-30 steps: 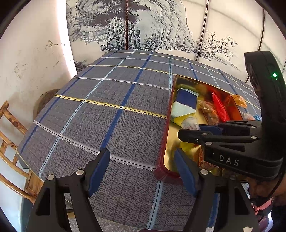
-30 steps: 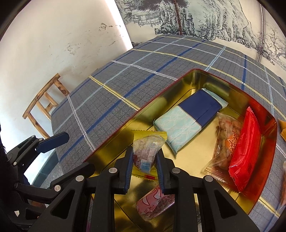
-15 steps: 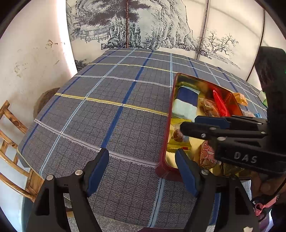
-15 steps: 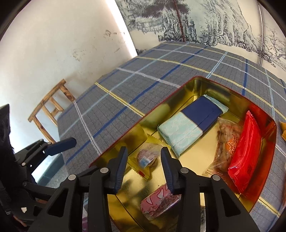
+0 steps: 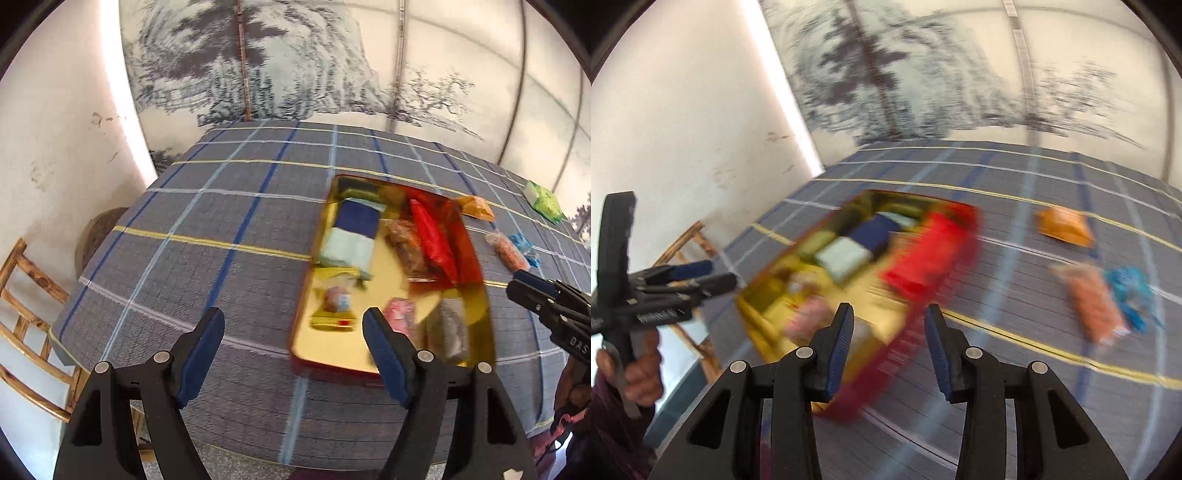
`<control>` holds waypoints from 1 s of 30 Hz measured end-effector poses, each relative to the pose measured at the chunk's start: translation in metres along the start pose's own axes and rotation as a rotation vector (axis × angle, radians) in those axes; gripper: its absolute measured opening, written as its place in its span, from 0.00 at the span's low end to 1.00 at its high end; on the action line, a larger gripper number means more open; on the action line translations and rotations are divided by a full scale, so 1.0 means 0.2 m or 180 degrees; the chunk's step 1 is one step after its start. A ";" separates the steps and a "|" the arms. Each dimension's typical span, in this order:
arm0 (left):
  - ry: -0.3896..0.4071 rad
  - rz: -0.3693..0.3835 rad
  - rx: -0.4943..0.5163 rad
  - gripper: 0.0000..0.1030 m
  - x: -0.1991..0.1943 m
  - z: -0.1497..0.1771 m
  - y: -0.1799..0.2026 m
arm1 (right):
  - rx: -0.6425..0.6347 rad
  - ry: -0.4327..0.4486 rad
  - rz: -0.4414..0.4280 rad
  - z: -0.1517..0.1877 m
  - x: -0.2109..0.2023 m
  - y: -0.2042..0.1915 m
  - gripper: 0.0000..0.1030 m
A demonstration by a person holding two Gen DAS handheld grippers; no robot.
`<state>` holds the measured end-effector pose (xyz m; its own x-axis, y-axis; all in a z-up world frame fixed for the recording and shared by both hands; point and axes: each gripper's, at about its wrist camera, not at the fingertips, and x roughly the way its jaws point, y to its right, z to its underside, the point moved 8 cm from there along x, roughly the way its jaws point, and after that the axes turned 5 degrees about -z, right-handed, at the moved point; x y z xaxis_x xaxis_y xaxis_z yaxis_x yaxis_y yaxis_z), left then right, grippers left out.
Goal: Organize snacks
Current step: 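Grasp the clear bag of orange crackers with the left gripper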
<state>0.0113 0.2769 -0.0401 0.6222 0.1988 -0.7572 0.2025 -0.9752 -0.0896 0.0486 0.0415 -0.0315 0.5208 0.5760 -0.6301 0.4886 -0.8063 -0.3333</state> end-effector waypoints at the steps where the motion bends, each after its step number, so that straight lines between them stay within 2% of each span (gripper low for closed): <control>1: -0.0019 0.0062 0.0055 0.72 -0.01 -0.01 0.06 | 0.0087 0.0008 0.0165 0.04 -0.07 0.12 0.40; 5: -0.0104 0.0394 0.0247 0.73 -0.07 -0.08 0.31 | 0.0397 0.0040 0.0644 0.16 -0.28 0.51 0.40; 6: -0.0176 0.0585 0.0301 0.74 -0.09 -0.10 0.41 | 0.0408 0.0038 0.0750 0.18 -0.32 0.57 0.40; 9: -0.0324 0.0952 0.0373 0.79 -0.11 -0.14 0.65 | 0.0355 -0.0040 0.1240 0.24 -0.44 0.82 0.40; 12: -0.0474 0.1283 0.0468 0.80 -0.10 -0.20 0.94 | 0.0436 -0.0069 0.1452 0.29 -0.50 1.00 0.40; 15: -0.0613 0.1467 0.0562 0.80 -0.04 -0.23 1.17 | 0.0594 0.0009 0.1411 0.33 -0.56 1.12 0.40; 17: -0.0711 0.1516 0.0648 0.82 0.04 -0.26 1.32 | 0.0752 0.0064 0.1241 0.35 -0.57 1.15 0.40; 19: -0.0855 0.1582 0.0617 0.82 0.13 -0.27 1.43 | 0.0764 0.0185 0.1149 0.34 -0.60 1.17 0.42; 22: -0.1113 0.1639 0.0518 0.82 0.27 -0.28 1.54 | 0.0770 0.0188 0.1010 0.35 -0.59 1.16 0.43; 27: -0.1365 0.1466 0.0305 0.79 0.48 -0.28 1.63 | 0.0798 0.0318 0.0810 0.34 -0.61 1.14 0.46; 30: -0.1477 0.1344 0.0248 0.72 0.55 -0.27 1.66 | 0.0830 0.0380 0.0735 0.34 -0.62 1.14 0.47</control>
<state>0.1884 -0.0189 -0.1178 0.2402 -0.2509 -0.9377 -0.0555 -0.9680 0.2447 0.0467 -0.2226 -0.0770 0.6822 0.3739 -0.6283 0.1618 -0.9152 -0.3691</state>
